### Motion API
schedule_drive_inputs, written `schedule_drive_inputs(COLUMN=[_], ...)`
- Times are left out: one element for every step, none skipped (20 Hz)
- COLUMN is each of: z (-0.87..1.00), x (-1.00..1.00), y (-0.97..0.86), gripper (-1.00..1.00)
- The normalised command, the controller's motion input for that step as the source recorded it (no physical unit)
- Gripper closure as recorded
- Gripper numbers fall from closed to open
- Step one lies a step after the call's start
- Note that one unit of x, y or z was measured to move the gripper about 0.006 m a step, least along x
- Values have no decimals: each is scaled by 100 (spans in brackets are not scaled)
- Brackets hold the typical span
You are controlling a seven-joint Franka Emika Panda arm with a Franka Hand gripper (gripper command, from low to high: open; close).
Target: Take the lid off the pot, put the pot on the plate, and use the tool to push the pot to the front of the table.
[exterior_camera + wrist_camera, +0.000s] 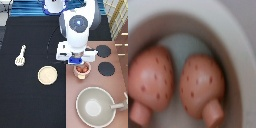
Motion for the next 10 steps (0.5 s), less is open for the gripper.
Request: schedule_drive_inputs(z=[-35, -31, -27, -24, -20, -18, -14, -12, -11, -9], x=[4, 5, 11, 14, 21, 23, 30, 31, 33, 33], y=[-11, -11, -14, -15, -17, -19, -19, -21, -20, -20], gripper=[-100, -100, -100, -100, -100, -100, -100, -100, -100, -100])
